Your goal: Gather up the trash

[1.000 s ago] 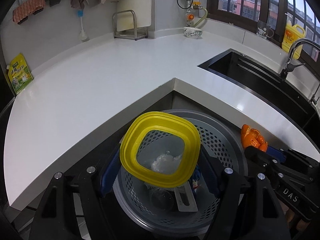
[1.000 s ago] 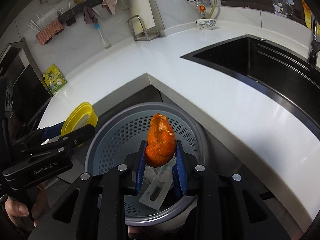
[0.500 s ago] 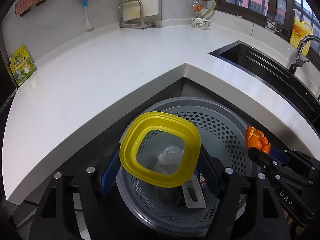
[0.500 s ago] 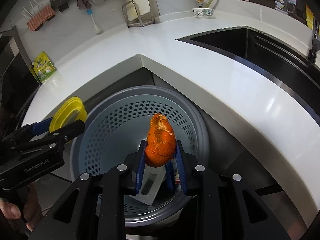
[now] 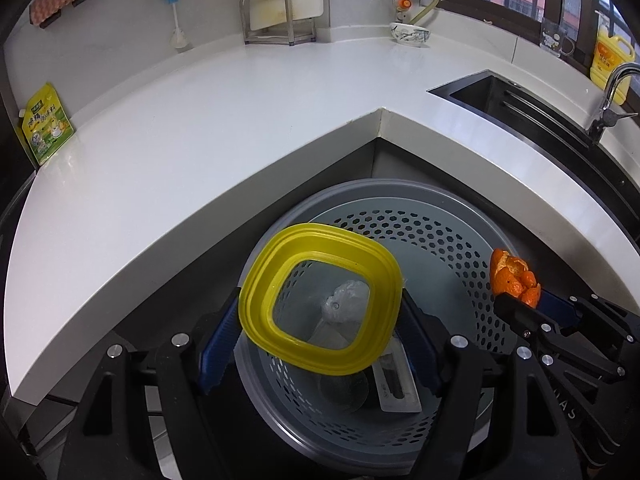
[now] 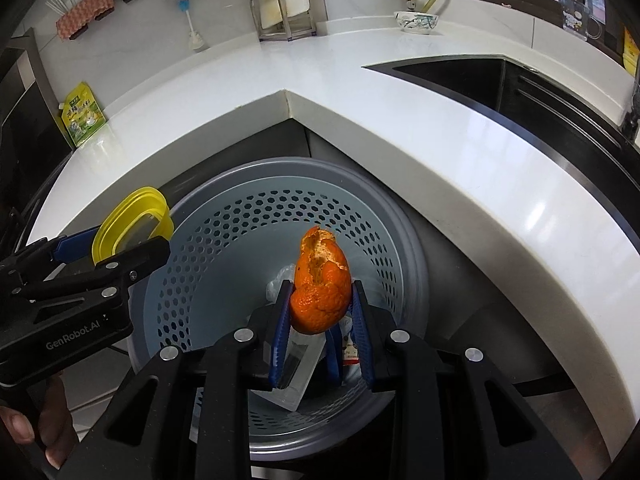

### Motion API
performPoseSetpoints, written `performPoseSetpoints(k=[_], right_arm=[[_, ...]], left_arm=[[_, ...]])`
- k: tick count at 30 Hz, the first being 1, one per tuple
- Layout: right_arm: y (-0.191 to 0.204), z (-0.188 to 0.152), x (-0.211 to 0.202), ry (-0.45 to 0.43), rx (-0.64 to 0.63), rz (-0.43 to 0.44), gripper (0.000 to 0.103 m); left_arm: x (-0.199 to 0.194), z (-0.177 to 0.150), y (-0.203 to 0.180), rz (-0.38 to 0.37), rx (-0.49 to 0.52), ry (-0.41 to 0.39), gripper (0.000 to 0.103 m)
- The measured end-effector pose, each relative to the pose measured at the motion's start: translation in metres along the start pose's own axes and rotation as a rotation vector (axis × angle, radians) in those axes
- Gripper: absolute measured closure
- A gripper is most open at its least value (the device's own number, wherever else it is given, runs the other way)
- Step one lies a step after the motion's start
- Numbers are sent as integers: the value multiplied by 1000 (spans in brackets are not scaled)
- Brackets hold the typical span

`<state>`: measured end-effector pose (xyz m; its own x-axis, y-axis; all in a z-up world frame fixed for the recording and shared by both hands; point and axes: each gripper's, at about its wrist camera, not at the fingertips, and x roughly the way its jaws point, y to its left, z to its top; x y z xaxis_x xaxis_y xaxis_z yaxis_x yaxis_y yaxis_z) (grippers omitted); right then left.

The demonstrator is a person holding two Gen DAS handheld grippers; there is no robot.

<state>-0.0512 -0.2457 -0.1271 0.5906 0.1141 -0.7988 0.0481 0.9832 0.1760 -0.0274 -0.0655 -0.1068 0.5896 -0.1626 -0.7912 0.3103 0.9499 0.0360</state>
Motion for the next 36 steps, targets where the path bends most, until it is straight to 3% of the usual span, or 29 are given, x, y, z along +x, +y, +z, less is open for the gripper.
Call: performPoseSetpoints(k=[2, 4, 5, 7, 36], right_arm=[[0, 0, 1, -2, -5, -2, 74], [1, 0, 1, -3, -10, -7, 68], [1, 0, 0, -6, -9, -10, 58], [0, 1, -4, -28, -5, -14, 50], [-3, 1, -10, -29, 20, -37, 47]], left_arm=[[0, 0, 2, 1, -7, 3, 29], [0, 1, 4, 3, -17, 5, 22], [0, 1, 5, 5, -22, 4, 20], [-1, 1, 6, 5, -30, 0, 18], [-6, 1, 9, 20, -36, -12, 14]])
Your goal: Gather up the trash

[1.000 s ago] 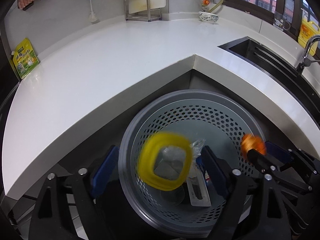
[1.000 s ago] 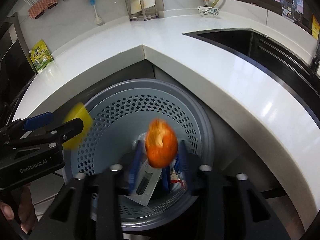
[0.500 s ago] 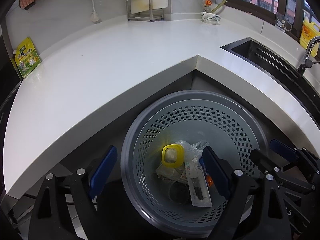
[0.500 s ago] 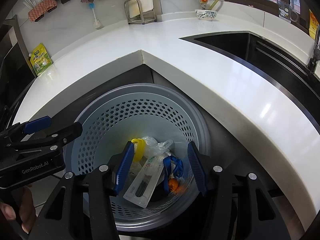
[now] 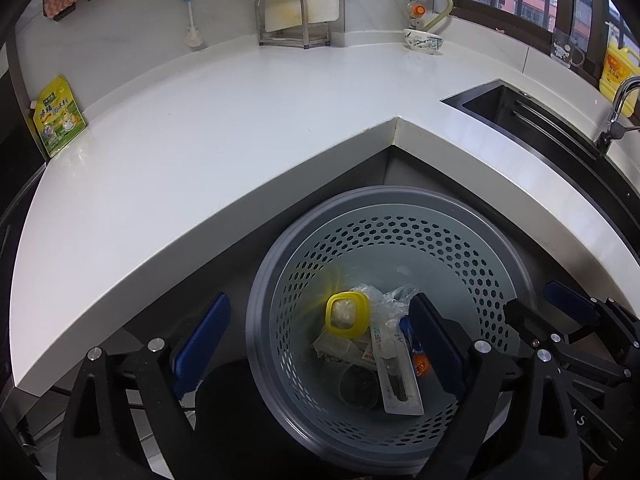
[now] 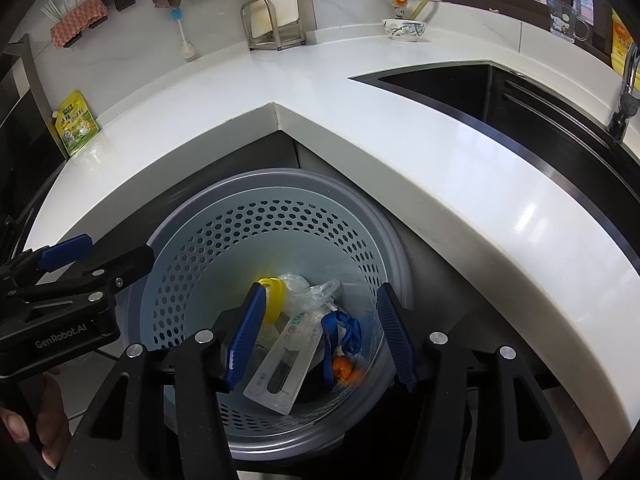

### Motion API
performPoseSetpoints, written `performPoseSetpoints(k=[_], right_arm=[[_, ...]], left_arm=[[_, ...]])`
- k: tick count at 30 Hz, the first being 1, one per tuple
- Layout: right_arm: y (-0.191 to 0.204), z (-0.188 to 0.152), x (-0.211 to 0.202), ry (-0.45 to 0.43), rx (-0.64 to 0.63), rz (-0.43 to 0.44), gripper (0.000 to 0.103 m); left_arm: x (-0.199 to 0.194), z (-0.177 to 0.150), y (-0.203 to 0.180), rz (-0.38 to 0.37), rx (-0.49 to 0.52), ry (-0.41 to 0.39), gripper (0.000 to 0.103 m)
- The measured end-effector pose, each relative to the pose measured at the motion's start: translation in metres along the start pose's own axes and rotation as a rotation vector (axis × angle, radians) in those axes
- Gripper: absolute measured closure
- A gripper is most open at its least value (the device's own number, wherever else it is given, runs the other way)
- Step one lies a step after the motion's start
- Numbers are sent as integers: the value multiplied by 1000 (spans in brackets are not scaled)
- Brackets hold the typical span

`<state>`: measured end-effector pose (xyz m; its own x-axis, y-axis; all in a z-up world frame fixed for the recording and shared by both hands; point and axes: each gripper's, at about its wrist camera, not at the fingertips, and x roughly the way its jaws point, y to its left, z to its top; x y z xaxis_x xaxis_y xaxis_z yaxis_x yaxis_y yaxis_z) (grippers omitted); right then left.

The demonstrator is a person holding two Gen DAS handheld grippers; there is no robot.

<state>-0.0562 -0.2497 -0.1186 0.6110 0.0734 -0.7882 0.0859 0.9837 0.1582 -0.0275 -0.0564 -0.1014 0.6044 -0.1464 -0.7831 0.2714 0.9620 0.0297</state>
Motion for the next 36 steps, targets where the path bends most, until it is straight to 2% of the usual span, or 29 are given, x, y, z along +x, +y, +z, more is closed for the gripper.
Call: performPoseSetpoints(k=[21, 36], right_arm=[[2, -1, -2, 0, 1, -11, 45], [1, -3, -3, 3, 2, -12, 45]], left_arm=[[-5, -1, 2, 14, -3, -7, 7], [-3, -2, 3, 50, -8, 5, 6]])
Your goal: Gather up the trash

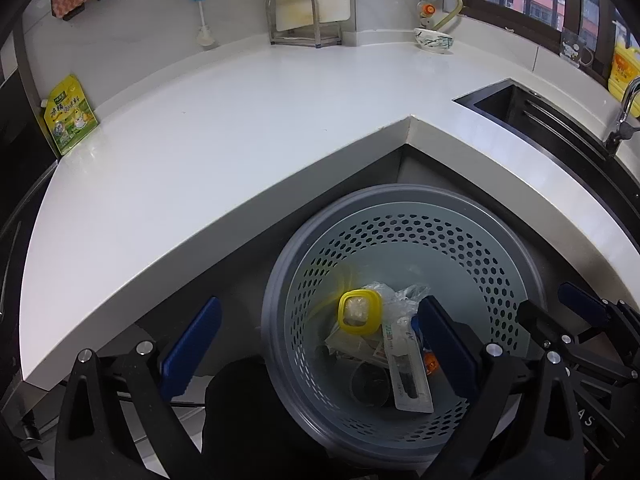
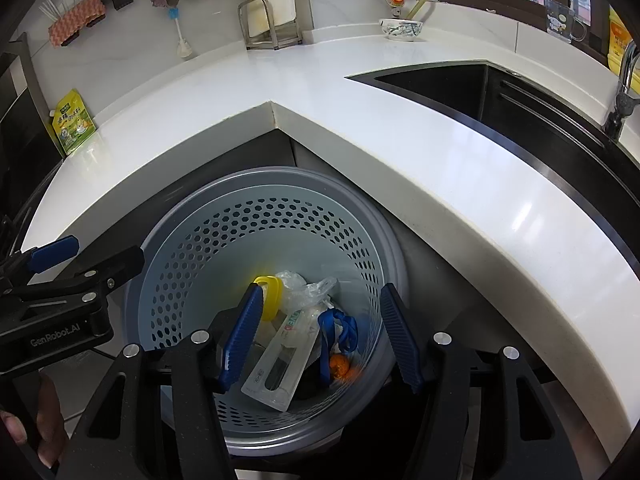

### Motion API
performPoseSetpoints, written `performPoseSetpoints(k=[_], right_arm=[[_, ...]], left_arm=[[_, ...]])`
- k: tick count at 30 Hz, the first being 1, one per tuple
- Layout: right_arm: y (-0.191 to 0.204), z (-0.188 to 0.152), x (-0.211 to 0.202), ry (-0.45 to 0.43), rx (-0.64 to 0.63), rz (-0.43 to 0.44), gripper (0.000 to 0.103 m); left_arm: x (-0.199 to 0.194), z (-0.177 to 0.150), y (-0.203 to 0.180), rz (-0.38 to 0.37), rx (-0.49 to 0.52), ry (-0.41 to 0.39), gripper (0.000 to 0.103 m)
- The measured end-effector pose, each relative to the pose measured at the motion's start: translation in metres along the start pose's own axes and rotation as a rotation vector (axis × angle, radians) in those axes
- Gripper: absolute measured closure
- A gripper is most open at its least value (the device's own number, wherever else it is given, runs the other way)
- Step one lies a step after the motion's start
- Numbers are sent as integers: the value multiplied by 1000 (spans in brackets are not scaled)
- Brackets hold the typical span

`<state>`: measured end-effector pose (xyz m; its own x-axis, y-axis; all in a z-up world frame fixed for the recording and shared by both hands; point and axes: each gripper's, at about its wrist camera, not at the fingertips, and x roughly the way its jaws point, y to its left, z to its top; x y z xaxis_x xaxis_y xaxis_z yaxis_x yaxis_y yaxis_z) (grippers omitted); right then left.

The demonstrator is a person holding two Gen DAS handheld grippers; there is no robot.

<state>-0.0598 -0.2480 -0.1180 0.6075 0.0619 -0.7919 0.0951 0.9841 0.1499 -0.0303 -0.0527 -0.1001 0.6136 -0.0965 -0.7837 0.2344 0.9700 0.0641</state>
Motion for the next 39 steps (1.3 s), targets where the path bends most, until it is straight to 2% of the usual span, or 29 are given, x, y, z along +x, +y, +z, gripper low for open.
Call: performPoseSetpoints(k=[19, 39], right_arm=[[3, -2, 0, -2, -2, 0, 45], [4, -2, 0, 1, -4, 0, 45]], left_arm=[[6, 1, 4, 3, -25, 39, 6], [7, 1, 3, 19, -19, 43, 6]])
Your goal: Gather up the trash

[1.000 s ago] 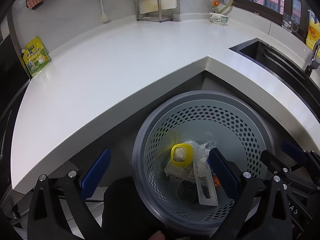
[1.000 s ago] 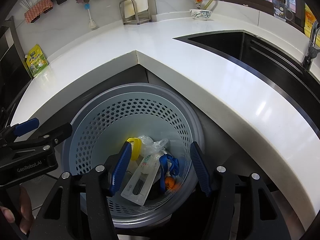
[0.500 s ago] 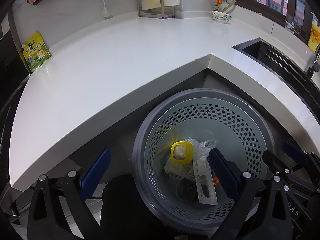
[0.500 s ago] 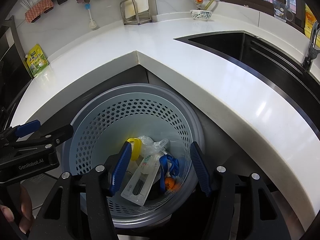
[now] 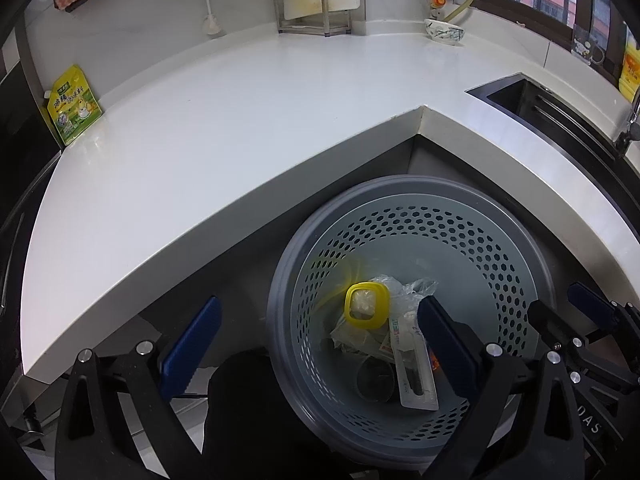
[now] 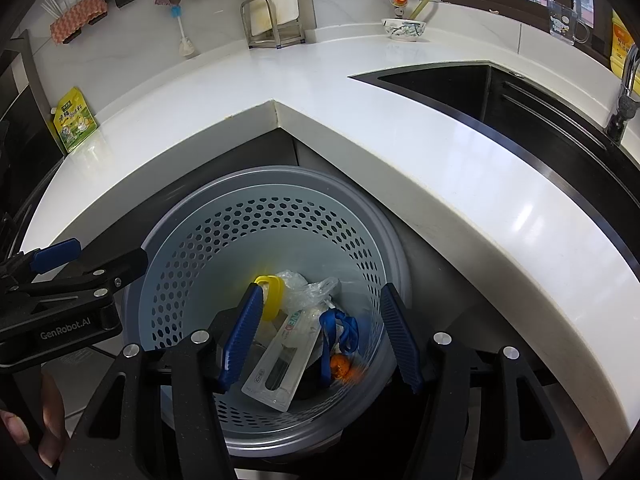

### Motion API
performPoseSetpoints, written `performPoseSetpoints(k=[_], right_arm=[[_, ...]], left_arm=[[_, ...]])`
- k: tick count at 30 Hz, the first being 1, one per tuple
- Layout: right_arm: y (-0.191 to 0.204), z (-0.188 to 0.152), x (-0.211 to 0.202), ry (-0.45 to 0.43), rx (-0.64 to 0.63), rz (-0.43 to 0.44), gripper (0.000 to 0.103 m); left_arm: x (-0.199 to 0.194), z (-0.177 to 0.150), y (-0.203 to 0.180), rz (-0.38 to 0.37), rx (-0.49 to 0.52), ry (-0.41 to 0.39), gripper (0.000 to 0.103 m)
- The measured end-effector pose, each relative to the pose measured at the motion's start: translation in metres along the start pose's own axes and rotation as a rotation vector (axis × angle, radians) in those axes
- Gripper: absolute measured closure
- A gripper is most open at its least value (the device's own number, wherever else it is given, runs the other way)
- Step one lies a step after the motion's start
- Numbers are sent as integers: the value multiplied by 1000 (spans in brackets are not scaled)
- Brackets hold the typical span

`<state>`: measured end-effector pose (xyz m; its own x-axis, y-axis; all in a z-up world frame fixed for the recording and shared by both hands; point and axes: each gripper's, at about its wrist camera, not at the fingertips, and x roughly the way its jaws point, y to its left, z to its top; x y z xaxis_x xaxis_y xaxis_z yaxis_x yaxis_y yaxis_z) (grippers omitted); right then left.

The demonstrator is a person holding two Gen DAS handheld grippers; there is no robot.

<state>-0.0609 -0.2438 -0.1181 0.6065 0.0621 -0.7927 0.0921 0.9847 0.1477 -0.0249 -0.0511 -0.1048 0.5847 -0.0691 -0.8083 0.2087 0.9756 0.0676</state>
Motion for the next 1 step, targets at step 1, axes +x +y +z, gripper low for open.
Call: performPoseSetpoints(k=[1], right_arm=[[0, 0, 0, 0, 0, 0, 45]], left_arm=[[0, 0, 0, -1, 0, 1, 6]])
